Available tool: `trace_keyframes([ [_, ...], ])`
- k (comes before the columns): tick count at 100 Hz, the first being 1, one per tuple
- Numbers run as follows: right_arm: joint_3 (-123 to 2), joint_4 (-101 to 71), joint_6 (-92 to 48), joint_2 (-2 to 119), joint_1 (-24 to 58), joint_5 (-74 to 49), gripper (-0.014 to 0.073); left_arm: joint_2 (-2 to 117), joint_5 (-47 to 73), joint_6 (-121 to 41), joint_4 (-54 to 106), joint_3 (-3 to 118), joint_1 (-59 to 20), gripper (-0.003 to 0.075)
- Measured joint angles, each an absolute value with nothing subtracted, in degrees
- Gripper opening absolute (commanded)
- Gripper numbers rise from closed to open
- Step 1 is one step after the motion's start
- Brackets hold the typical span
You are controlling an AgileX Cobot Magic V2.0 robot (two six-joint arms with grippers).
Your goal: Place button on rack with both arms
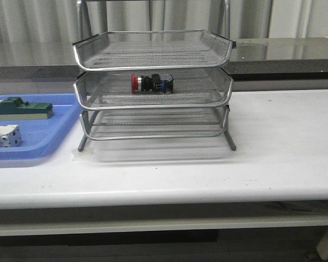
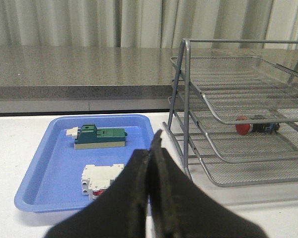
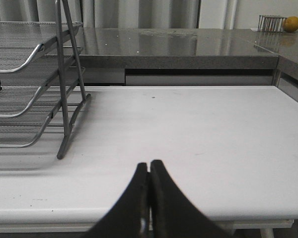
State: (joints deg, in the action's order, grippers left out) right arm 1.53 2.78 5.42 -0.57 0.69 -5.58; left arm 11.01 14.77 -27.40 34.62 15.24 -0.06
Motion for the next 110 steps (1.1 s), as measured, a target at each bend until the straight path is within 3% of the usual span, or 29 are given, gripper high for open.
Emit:
trace_keyframes([
  [54,1.53,2.78,5.42,-0.57,0.69,-5.58,-0.0065,11.01,14.73,-27.26,32.19,15.24,-0.06,-0.002],
  [85,1.53,2.78,5.42,-0.57,0.69,-5.58,-0.0065,11.01,11.6,-4.05,6.69,12.84,-0.06,-0.002],
  [110,1.53,2.78,5.42,-0.57,0.69,-5.58,-0.0065,11.01,0.79,3.3,-1.51,7.34,-0.06,-0.002],
])
